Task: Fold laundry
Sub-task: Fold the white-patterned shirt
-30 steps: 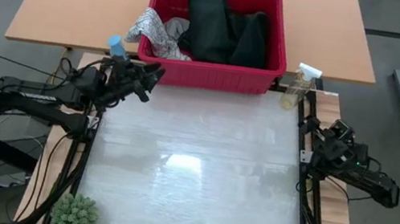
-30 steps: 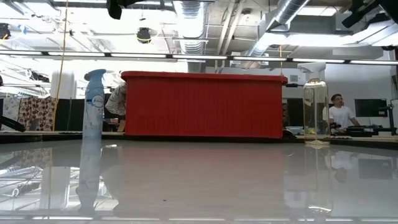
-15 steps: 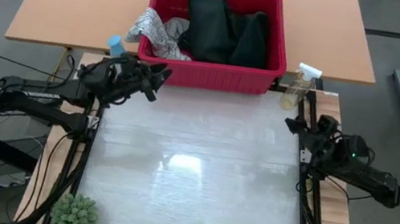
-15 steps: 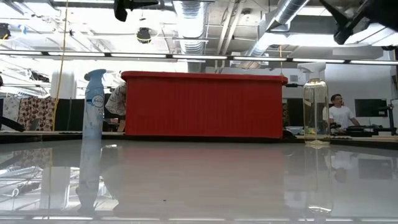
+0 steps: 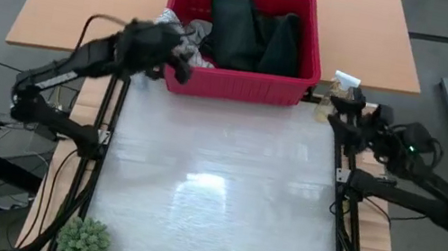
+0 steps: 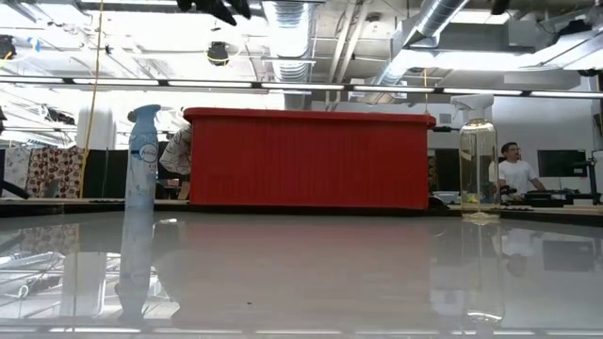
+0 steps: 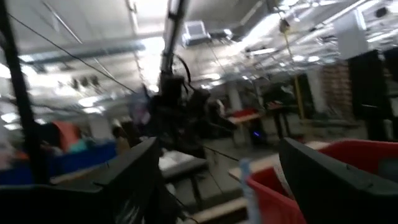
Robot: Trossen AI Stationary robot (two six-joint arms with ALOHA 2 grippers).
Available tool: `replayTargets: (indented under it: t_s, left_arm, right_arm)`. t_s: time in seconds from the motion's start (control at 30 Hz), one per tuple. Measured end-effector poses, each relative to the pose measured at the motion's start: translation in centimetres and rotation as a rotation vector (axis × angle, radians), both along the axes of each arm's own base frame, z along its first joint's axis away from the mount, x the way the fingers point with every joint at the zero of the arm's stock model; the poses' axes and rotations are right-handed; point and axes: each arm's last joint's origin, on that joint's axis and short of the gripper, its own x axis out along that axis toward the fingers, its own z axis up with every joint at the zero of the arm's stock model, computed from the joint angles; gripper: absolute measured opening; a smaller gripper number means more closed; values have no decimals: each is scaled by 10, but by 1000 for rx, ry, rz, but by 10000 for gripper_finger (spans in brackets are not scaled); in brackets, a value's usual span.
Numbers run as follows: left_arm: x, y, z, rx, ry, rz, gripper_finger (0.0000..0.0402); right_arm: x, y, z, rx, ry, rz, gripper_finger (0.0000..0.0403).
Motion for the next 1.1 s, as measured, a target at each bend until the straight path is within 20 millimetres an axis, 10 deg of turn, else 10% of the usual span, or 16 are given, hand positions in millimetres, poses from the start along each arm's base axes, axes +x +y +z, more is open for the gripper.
replayTargets:
  t_s: [0.5,0.87,1.1]
  left_arm:
    - [26,97,-46,56,884,-310,213]
    - [27,148,-97,-57,1167,-369,213]
    - [19,156,-97,-31,1284,-348,213]
  right_arm:
    - [55,-38,-11,120,248,-56,354]
    - [63,-42,-17,135,285,-41,354]
    - [64,-42,-20,149,316,-41,354]
